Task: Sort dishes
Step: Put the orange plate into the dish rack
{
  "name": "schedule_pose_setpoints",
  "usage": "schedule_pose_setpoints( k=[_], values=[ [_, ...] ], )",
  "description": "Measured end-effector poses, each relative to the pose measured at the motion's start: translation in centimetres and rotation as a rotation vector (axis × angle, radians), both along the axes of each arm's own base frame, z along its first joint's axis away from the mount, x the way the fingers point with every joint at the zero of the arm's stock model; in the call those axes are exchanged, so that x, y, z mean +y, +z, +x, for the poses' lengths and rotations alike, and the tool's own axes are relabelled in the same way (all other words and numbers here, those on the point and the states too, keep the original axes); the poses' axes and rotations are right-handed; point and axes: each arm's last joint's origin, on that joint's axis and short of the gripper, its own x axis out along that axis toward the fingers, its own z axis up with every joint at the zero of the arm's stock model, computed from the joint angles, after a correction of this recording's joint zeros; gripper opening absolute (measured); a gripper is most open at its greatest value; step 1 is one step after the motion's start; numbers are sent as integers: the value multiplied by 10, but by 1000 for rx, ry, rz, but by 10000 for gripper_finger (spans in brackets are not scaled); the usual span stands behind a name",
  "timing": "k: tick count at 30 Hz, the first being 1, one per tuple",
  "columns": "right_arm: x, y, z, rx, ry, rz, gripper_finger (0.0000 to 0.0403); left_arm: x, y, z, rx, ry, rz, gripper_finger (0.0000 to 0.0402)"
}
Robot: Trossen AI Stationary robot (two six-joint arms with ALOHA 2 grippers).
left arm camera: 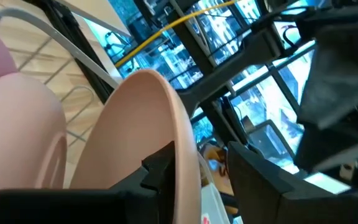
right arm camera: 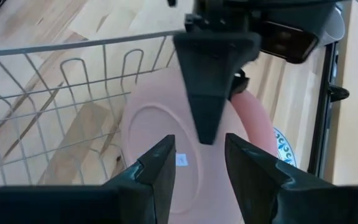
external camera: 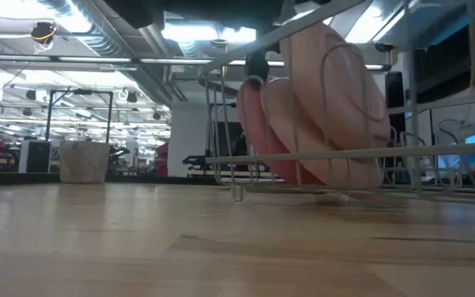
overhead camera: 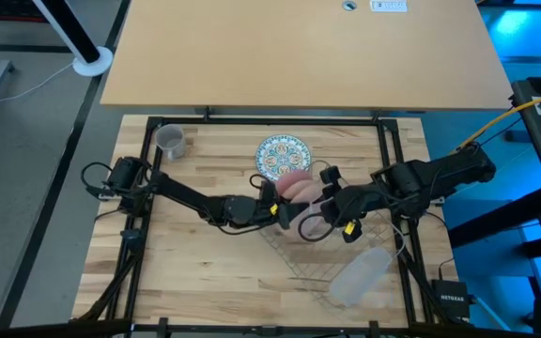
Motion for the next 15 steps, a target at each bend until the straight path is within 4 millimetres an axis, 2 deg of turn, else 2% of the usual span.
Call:
schedule_pose_setpoints(
  k=[6, 15],
  values=[
    [0, 0, 0, 4, 0, -2, 143, 4, 2, 1, -21, 11, 6, 125],
    [-1, -1, -2, 24, -10, -4, 143, 6, 3, 1, 32, 19, 205, 125]
  ],
)
